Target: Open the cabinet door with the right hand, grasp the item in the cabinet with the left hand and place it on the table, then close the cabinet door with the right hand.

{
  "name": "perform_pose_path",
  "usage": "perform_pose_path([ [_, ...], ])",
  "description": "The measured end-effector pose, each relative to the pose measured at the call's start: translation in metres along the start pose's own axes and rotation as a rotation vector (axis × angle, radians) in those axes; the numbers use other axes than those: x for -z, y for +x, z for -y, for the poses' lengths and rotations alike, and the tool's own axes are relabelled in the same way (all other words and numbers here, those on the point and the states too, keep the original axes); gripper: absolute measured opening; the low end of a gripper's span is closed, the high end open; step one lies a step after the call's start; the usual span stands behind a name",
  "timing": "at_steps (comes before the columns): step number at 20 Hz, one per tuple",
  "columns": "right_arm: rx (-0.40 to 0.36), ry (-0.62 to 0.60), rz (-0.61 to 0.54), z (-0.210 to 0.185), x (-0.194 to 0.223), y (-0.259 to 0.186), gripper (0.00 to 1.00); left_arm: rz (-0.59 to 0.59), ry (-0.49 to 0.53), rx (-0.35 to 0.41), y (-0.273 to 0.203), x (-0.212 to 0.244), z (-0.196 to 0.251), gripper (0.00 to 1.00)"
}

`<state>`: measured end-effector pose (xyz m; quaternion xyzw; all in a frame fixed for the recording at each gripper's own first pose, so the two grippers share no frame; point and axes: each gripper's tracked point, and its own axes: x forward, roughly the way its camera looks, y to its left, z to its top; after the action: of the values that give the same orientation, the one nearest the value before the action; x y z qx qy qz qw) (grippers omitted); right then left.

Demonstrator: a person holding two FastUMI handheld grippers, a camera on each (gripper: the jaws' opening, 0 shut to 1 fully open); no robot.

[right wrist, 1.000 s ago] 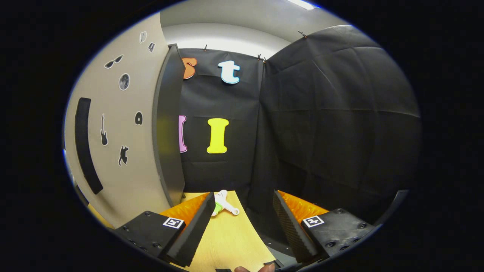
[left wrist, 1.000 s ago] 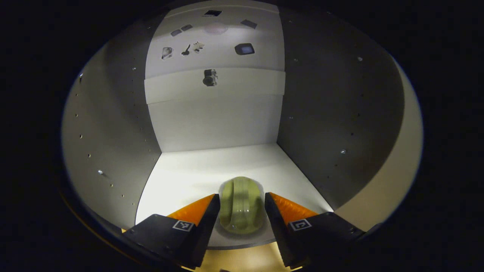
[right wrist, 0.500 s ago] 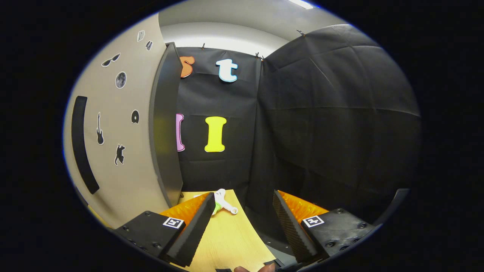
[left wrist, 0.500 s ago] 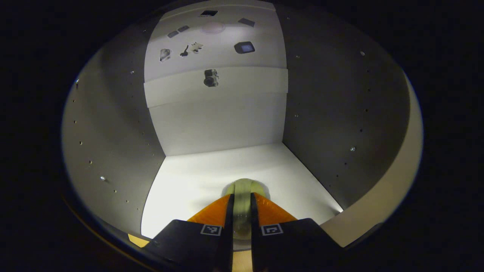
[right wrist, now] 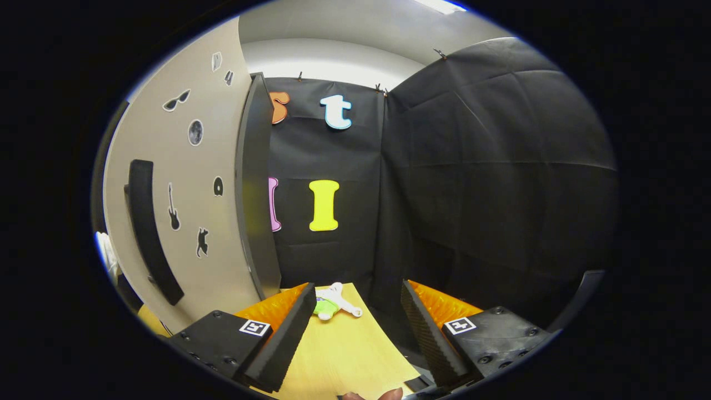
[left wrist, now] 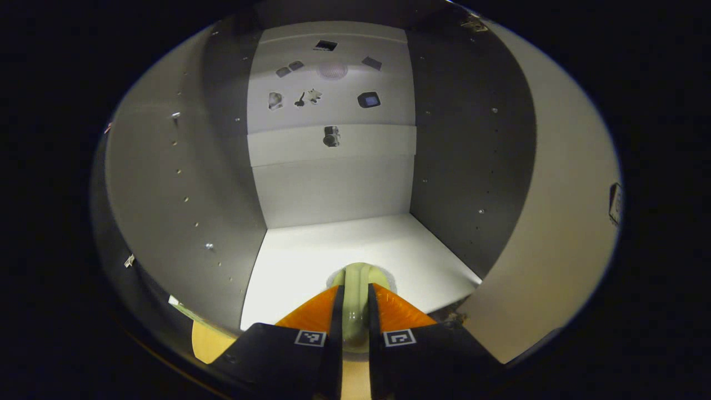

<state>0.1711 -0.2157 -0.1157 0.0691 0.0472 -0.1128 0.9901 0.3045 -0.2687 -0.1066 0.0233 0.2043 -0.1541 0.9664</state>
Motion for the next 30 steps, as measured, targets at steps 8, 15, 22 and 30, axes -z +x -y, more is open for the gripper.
perform_pose_path([
  [8, -0.012, -0.011, 0.03, -0.034, -0.012, -0.016, 0.97, 0.062, -0.018, -0.015, -0.083, 0.035, -0.024, 0.23],
  [15, -0.032, -0.052, 0.046, -0.062, -0.018, -0.026, 0.95, 0.05, -0.01, -0.008, -0.124, 0.105, -0.015, 0.23],
  [22, -0.015, -0.099, 0.062, -0.072, -0.026, -0.029, 0.98, -0.008, -0.017, -0.033, -0.128, 0.208, -0.006, 0.23],
  [30, 0.002, -0.075, 0.083, -0.076, -0.041, -0.016, 0.98, -0.012, 0.049, -0.066, -0.124, 0.306, 0.024, 0.23],
])
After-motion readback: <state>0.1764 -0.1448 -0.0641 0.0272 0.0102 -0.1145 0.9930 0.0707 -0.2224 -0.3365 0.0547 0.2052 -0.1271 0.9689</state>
